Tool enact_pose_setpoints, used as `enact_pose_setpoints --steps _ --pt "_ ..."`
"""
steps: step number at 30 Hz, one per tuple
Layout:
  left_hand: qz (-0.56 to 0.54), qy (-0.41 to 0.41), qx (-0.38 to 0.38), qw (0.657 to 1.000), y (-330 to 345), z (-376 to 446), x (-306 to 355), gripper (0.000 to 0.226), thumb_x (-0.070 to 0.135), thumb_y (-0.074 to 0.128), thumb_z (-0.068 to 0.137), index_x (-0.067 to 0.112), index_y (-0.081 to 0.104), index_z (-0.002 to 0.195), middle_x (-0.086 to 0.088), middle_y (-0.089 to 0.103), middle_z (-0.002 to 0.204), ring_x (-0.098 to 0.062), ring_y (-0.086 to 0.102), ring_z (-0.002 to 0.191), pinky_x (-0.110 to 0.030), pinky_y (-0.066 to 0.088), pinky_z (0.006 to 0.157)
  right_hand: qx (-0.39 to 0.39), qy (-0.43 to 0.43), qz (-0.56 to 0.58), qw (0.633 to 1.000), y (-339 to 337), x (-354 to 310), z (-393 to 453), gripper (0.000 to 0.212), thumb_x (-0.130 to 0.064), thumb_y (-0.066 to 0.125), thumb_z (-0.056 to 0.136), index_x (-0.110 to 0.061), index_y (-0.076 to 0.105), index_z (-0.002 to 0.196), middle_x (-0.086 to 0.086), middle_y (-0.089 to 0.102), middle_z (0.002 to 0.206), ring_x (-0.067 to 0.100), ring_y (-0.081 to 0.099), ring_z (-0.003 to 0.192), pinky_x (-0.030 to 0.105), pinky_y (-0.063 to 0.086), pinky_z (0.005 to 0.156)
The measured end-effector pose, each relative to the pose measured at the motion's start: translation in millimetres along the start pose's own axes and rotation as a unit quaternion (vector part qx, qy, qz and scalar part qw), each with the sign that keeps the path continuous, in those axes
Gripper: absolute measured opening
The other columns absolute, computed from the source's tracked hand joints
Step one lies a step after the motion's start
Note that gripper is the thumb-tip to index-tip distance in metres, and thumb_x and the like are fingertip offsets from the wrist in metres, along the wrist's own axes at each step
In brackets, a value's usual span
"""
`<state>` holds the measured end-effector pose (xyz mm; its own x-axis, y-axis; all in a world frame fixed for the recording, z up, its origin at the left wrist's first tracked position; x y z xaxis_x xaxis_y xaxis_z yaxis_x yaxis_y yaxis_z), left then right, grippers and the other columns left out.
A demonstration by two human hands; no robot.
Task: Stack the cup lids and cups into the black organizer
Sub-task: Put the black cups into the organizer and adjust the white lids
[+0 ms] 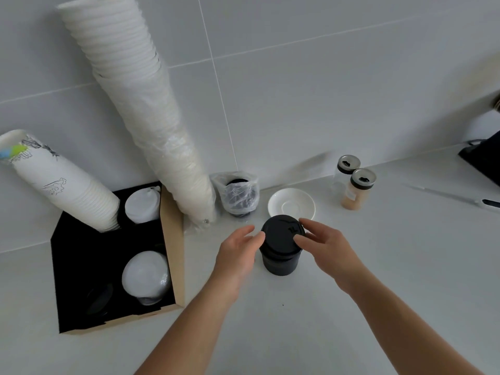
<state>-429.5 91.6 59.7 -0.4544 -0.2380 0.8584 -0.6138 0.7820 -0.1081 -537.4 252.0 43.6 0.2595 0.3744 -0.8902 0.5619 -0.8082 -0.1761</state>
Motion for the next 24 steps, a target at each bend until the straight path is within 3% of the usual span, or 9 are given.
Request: enact_pose_setpoints --steps 5,10,17,24 --pt "0.035 0.024 -0.006 0.999 9 11 -4 0.011 0.028 0.073 0.081 0.034 0.070 0.089 0.010 0.073 0.099 -0.008 0.068 0.098 -0.040 0.052 0.097 0.005 -0.011 -0.044 0.999 7 9 9 0.057 -0.030 0.074 0.084 -0.035 0.058 0.138 -0.010 0.066 0.131 0.005 0.055 0.128 0.028 0.048 0.095" --pt "0.057 0.028 0.017 0.998 7 19 -9 0.028 0.026 0.073 0.082 0.032 0.063 0.107 0.008 0.069 0.103 -0.007 0.066 0.094 -0.035 0.055 0.090 0.004 -0.017 -0.056 0.998 11 17 12 0.057 -0.031 0.073 0.085 -0.041 0.055 0.138 -0.013 0.065 0.132 0.003 0.053 0.130 0.025 0.044 0.098" --pt "0.069 0.020 0.023 0.997 11 26 -15 0.019 0.021 0.067 0.085 0.031 0.068 0.102 0.010 0.068 0.099 -0.005 0.065 0.092 -0.040 0.055 0.091 0.011 -0.040 -0.065 0.997 14 15 16 0.050 -0.033 0.068 0.089 -0.039 0.057 0.137 -0.018 0.064 0.131 0.003 0.054 0.127 0.025 0.043 0.101" --pt "0.027 -0.002 0.002 1.000 16 34 -21 0.020 0.022 0.067 0.087 0.027 0.065 0.106 0.005 0.069 0.102 -0.005 0.064 0.092 -0.031 0.052 0.082 0.002 -0.020 -0.006 1.000 16 21 22 0.039 -0.032 0.069 0.090 -0.039 0.060 0.127 -0.015 0.069 0.120 0.007 0.061 0.117 0.029 0.048 0.095"
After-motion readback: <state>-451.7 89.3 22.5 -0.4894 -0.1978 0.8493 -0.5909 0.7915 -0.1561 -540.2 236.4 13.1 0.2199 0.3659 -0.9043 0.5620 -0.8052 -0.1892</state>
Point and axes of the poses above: each hand's wrist, its own z-axis towards the middle knuckle, its own y-axis out of the palm, x = y × z, the point moved 4 cm from there along z, towards the middle knuckle
